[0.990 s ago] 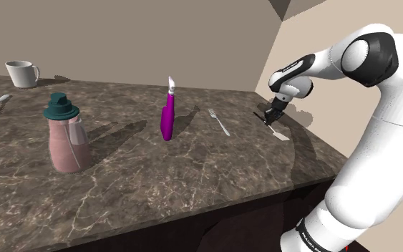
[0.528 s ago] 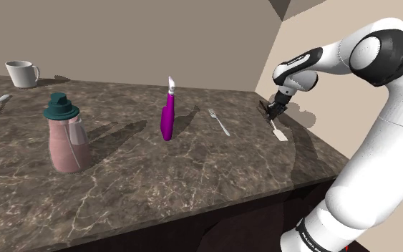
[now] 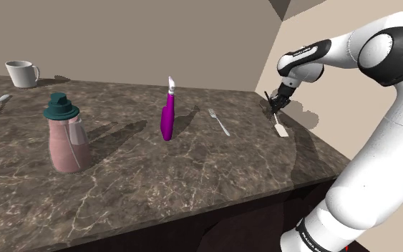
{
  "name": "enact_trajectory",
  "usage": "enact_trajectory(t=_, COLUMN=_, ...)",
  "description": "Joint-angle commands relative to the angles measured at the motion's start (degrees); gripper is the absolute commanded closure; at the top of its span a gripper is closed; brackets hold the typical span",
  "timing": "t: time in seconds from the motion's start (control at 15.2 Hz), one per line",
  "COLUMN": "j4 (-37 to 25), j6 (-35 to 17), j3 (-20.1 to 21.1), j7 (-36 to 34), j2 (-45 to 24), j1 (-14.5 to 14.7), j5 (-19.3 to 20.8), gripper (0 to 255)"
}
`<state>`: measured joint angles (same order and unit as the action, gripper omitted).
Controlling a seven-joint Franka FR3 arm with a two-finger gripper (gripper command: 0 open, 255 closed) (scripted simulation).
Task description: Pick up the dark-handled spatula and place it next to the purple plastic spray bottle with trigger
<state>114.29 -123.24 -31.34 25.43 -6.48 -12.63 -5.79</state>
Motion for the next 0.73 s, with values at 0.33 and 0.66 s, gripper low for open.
enact_trajectory(t=0.33, j4=-3.1, j6=4.9, j3=-0.1, j7=-1.1, j2=2.1, j1=0.2, j5=1.5, gripper=255)
enact_trajectory(t=0.66, j4=-5.9, j6=8.6, j3=-0.2, j7=-1.7, j2=3.1, j1=0.4, j5=2.2, gripper=255)
